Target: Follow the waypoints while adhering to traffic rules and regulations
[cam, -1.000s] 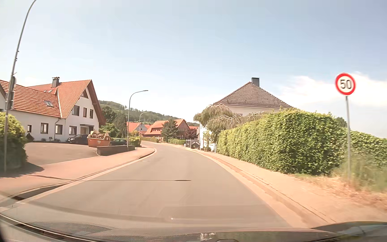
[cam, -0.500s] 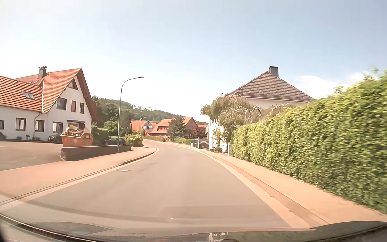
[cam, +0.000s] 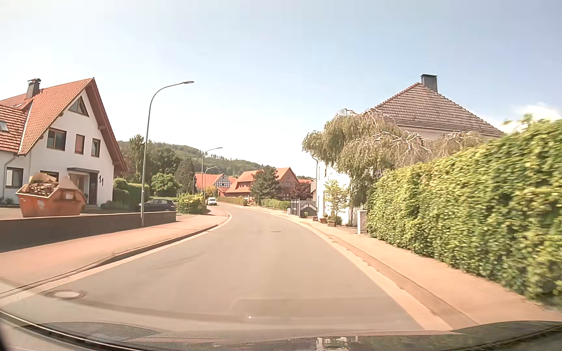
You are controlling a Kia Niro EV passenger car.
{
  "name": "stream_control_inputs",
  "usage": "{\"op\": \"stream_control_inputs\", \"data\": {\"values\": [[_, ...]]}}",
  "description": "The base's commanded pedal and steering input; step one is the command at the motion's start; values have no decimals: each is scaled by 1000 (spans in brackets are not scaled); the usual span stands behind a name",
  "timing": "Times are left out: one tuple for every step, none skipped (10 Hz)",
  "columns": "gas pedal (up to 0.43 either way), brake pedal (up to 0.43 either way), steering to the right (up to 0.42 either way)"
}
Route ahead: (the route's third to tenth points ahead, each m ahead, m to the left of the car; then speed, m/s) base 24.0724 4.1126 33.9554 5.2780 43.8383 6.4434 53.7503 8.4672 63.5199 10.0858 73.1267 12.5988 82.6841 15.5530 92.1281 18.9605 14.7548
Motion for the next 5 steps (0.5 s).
{"op": "stream_control_inputs", "data": {"values": [[197, 0, -20], [197, 0, -19], [197, 0, -18], [189, 0, -17], [177, 0, -17]]}}
